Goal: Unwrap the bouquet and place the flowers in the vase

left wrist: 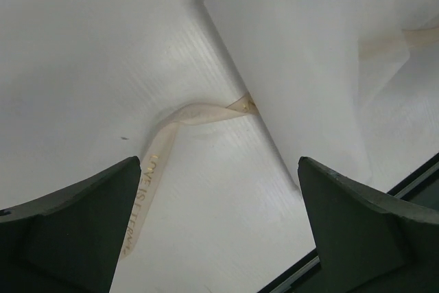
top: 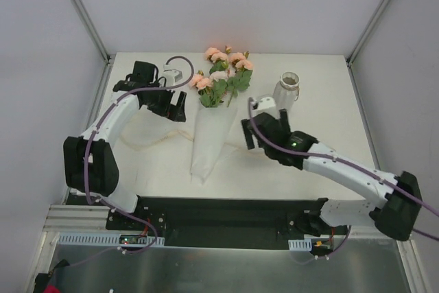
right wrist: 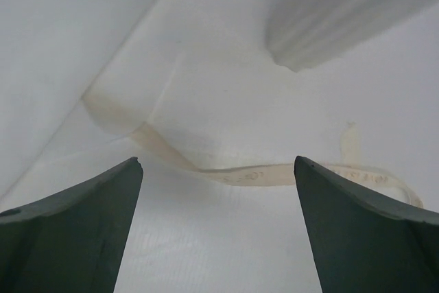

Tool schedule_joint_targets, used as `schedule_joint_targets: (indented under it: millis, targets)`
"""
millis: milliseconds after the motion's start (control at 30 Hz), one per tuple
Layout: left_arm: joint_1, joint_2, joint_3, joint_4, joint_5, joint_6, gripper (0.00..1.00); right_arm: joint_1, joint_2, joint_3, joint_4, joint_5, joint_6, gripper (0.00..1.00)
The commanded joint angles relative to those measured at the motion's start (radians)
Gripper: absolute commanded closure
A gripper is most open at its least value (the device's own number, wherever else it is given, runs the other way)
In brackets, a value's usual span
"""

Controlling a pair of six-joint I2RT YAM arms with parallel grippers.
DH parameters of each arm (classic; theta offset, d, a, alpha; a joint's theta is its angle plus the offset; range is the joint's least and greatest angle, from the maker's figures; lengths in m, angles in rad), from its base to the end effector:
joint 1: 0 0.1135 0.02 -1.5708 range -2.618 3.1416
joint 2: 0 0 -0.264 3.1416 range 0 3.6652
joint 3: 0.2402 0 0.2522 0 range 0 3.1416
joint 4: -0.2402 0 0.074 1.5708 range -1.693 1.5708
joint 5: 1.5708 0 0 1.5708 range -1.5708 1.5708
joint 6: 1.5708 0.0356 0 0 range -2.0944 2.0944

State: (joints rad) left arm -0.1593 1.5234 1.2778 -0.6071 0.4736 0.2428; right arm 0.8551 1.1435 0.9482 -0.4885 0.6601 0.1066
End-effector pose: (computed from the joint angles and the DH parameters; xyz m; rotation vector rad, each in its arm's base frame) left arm 0.3225 -0.0683 0.2963 0.6799 2.2668 -0.5314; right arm 0.1751 0.1681 0.3006 -0.4433 2.0506 -0.1740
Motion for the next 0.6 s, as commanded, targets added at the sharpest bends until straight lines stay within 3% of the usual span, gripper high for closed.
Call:
schedule_joint_targets:
  millis: [0, 167, 333, 567]
  targets:
    - [0.055, 0.024, 0.054, 0.012, 0.039, -0.083, 0.01, 0.235, 0.165, 0.121, 0.119, 0.036, -0.235, 0.04]
    - [0.093, -0.034, -0.009, -0.006, -0.023, -0.100, 0.01, 0.415, 0.379, 0.260, 0.140, 0.001, -0.373, 0.02]
    - [0.214, -0.045, -0.058, -0.055, -0.013, -0.129, 0.01, 0.528, 0.563, 0.403, 0.143, -0.027, -0.478, 0.00]
    - [0.280, -0.069, -0.095, -0.082, -0.003, -0.106, 0.01, 0.608, 0.706, 0.414, 0.140, 0.013, -0.532, 0.00]
